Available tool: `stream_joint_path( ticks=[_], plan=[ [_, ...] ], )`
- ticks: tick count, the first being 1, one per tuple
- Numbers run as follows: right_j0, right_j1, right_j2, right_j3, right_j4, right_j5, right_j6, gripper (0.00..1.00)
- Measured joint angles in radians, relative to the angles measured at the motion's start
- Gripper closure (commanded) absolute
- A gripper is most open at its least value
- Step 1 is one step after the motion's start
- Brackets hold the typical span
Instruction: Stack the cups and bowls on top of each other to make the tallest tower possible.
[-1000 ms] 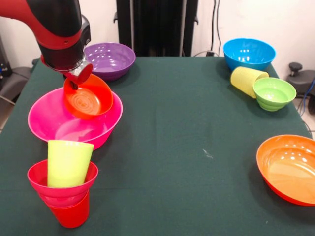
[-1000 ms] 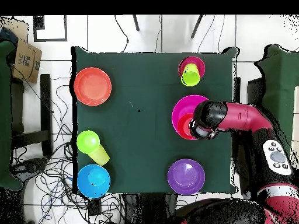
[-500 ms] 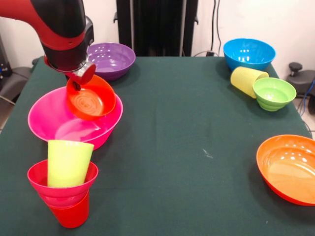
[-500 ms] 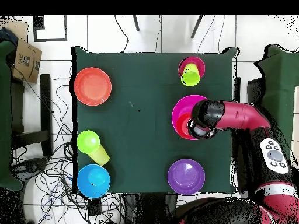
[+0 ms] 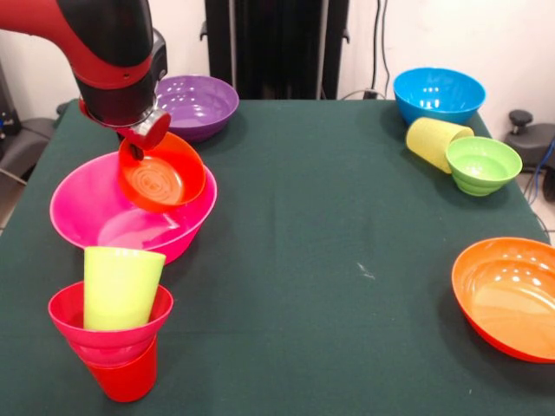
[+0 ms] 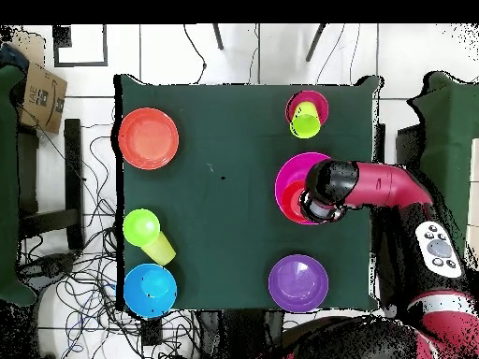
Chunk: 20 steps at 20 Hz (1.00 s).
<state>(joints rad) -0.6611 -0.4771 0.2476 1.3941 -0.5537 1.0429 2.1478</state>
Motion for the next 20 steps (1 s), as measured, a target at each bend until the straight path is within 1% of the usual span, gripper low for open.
stream_joint_path(
  ticks=[15, 20],
  plan=[
    [0.0, 0.0, 0.001, 0.006, 0.0, 0.0, 0.0, 1.0],
    [-0.012, 0.0, 0.002, 0.017, 0.0, -0.046, 0.0, 1.0]
  ],
)
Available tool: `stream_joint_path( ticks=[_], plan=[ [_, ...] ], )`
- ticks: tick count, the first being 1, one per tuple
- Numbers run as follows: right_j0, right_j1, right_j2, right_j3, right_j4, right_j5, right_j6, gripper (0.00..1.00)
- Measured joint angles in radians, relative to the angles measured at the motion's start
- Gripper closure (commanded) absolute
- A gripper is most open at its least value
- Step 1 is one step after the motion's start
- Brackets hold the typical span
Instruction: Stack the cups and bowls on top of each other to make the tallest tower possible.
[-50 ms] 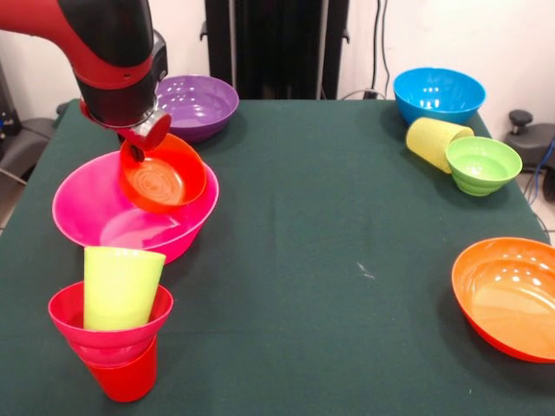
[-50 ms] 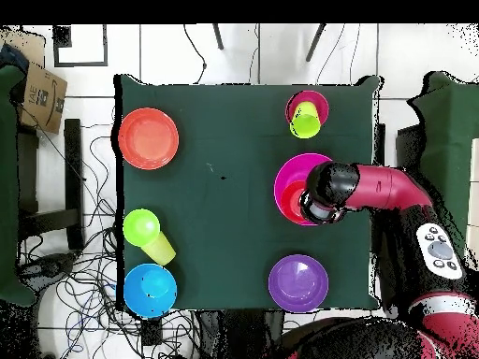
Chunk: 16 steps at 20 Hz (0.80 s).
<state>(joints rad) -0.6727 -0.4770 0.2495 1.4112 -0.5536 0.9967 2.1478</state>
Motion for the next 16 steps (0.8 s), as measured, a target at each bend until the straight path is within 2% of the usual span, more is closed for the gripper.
stream_joint_path(
  ticks=[8, 13, 14, 16],
  plan=[
    [-0.006, 0.003, 0.0, 0.012, -0.001, -0.071, 0.0, 1.0],
    [-0.015, 0.017, 0.0, 0.012, -0.05, -0.133, 0.0, 1.0],
    [-0.026, 0.027, 0.0, 0.012, -0.073, -0.159, 0.0, 0.0],
    [-0.029, 0.03, 0.001, 0.012, -0.078, -0.164, -0.001, 0.0]
  ],
)
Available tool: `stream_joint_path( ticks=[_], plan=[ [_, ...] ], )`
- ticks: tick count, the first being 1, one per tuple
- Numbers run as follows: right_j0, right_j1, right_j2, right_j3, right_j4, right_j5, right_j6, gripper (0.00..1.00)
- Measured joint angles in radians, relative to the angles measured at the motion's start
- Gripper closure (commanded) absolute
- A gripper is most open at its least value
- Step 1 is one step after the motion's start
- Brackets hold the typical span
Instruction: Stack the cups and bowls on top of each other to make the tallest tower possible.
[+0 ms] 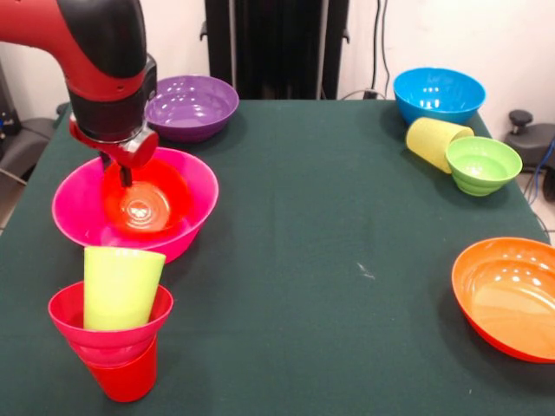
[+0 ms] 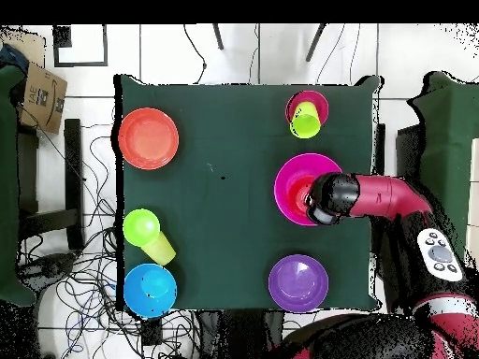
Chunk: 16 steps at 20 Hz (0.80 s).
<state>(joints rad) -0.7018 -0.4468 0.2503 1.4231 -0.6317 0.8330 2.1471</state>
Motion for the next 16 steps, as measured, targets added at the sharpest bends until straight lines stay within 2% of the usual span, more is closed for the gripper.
stream_joint_path(
  ticks=[16],
  plan=[
    [-0.079, 0.028, 0.007, 0.004, -0.015, -0.011, -0.003, 0.0]
  ],
)
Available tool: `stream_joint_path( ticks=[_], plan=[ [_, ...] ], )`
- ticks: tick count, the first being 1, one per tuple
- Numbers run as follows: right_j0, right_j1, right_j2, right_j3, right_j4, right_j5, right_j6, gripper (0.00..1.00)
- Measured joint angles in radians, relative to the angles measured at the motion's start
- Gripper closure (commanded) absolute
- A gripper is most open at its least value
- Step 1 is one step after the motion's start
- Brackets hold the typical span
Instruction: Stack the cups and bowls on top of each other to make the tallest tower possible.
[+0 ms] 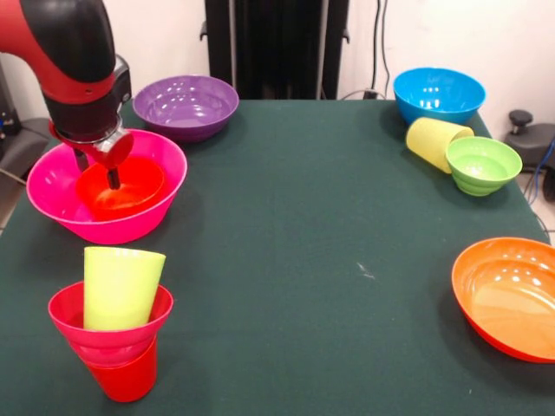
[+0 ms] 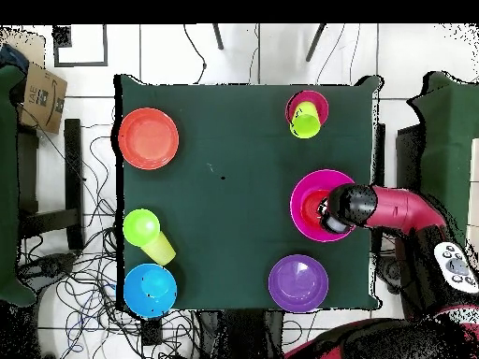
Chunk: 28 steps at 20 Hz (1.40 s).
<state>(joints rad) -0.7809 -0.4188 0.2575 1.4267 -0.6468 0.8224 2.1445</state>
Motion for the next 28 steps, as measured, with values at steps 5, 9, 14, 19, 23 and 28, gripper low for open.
stream_joint_path(
  ticks=[5, 9, 14, 19, 23, 28],
  plan=[
    [-0.005, -0.004, 0.011, 0.01, 0.0, 0.0, 0.0, 0.0],
    [-0.009, -0.01, 0.027, 0.022, 0.007, 0.0, 0.0, 0.0],
    [-0.02, -0.017, 0.058, 0.039, 0.026, 0.002, 0.0, 0.0],
    [-0.024, -0.035, 0.092, 0.051, 0.063, 0.03, 0.0, 0.0],
    [-0.024, -0.054, 0.115, 0.056, 0.089, 0.071, 0.0, 0.0],
    [-0.024, -0.082, 0.142, 0.06, 0.117, 0.139, 0.0, 0.0]
  ],
)
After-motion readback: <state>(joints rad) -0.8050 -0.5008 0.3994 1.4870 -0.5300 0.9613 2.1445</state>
